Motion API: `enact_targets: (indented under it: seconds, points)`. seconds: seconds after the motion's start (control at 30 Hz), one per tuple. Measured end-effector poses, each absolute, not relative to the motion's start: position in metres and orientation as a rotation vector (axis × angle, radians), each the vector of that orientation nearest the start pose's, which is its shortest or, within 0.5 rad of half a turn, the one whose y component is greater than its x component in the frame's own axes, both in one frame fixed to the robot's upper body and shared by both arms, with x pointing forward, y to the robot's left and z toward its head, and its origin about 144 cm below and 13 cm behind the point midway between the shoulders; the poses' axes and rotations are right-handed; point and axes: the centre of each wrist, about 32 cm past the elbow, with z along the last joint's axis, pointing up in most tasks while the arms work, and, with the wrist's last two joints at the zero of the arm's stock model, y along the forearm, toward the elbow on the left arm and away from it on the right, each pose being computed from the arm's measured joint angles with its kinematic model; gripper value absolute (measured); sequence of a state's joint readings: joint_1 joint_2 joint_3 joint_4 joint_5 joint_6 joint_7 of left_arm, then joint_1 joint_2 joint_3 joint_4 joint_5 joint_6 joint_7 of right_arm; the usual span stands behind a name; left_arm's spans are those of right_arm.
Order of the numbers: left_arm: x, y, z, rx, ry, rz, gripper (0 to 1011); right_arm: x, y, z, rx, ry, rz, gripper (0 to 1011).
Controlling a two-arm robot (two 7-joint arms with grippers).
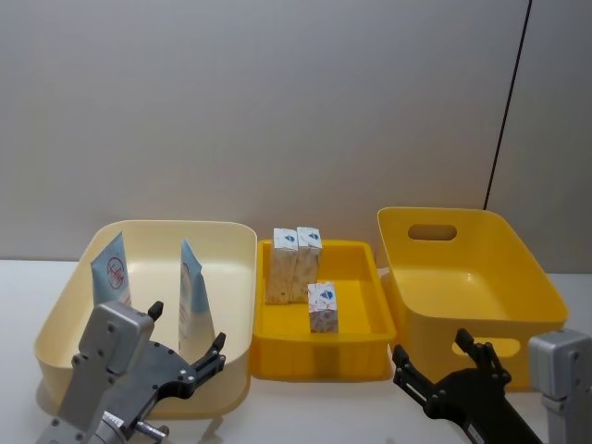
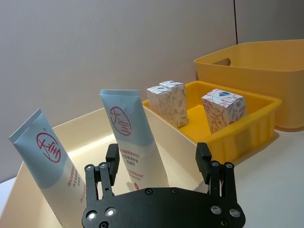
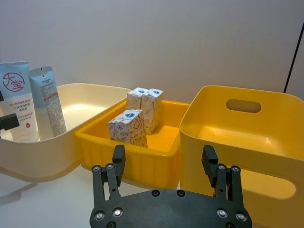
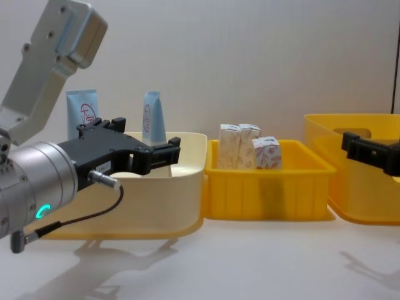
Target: Bimanual collaborative sorting of washing and personal care products
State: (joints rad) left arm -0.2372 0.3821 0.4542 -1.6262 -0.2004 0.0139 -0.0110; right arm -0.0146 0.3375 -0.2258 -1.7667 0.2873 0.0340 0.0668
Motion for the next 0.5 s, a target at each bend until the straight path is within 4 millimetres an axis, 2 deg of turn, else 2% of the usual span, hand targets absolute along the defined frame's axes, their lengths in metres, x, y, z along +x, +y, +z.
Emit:
enact_targets:
  seconds: [0.5]
  points:
    - [0.4920,0.1984,1.2044,0.061,-0.268,1.124,1002,0.4433,-0.2371,1.1887,0.026,-0.075,-1.229,1001]
